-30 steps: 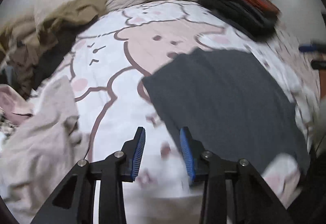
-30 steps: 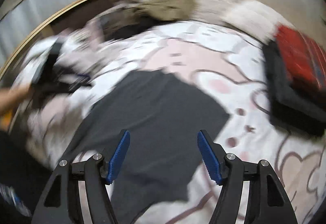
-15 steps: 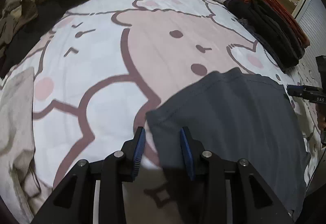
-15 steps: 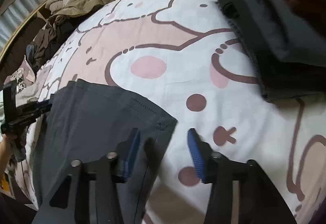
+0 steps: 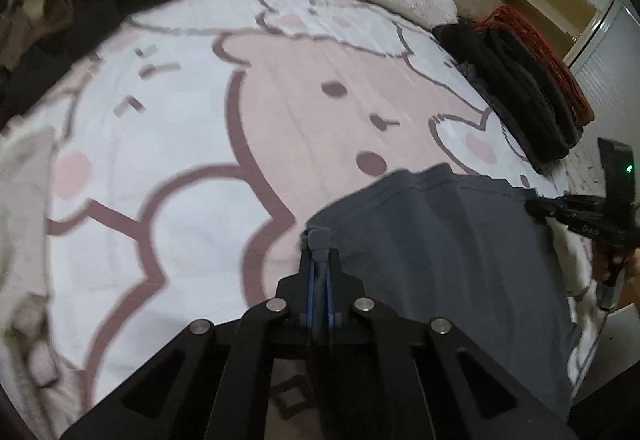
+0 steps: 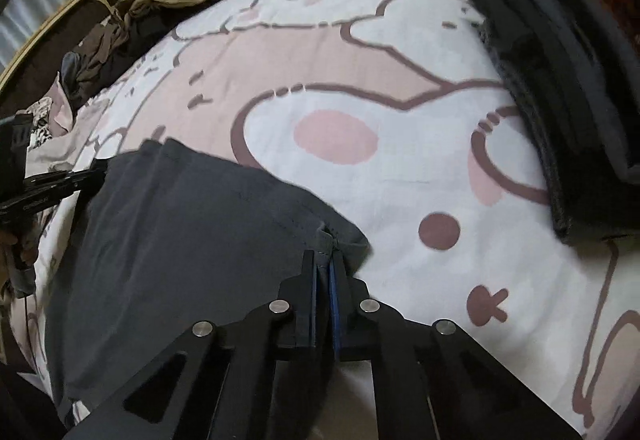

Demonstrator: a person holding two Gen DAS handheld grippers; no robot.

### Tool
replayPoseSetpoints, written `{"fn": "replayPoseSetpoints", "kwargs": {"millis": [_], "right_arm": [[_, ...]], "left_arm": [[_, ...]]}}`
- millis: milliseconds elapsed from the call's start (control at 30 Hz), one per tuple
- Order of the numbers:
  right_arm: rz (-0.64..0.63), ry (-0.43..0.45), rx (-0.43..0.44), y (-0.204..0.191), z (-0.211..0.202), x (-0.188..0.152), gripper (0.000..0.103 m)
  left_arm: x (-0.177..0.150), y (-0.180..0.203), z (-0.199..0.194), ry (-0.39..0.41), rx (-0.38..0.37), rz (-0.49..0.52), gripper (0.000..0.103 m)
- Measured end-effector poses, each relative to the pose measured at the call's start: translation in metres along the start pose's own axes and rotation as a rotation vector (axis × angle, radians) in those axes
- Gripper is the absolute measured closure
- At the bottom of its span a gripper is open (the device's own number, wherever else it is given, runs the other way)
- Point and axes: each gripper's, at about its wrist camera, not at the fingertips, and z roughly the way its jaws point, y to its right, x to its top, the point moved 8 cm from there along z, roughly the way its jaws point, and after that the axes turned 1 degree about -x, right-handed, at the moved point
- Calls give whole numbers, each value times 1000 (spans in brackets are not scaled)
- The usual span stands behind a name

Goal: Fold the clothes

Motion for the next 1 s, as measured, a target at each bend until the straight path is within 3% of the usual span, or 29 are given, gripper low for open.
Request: {"fn": "replayPoseSetpoints", "kwargs": {"millis": [367, 533, 633, 667, 700, 733, 767, 800, 867, 1000], "right_arm": [[-112, 261, -89, -27, -55, 89, 98], [-149, 226, -170, -27, -9, 105, 98], [-156, 153, -213, -25, 32, 102, 97], [-150, 123, -230, -22, 42, 99, 93], [-139, 100, -255, -18, 50, 96, 69], [-129, 91, -278, -13, 52, 94, 36], [-120, 96, -304, -8, 51, 93, 26], [-116, 120, -331, -3, 45, 93, 23], [-93, 146, -350, 7, 29, 91, 23], [67, 138, -247, 30, -6, 67, 23]], "left_arm": [[46, -36, -76, 247, 127, 2, 99], [49, -56, -35, 167, 200, 10, 98], [39, -69, -8, 91, 221, -12, 95], [35, -73, -4, 71, 223, -28, 92], [31, -78, -3, 59, 225, -42, 88], [28, -82, -8, 60, 222, -54, 78], [24, -84, -15, 66, 215, -64, 72], [19, -87, -25, 73, 203, -75, 64], [4, -87, -42, 69, 166, -90, 63], [-41, -71, -64, 11, 82, -88, 64]]}}
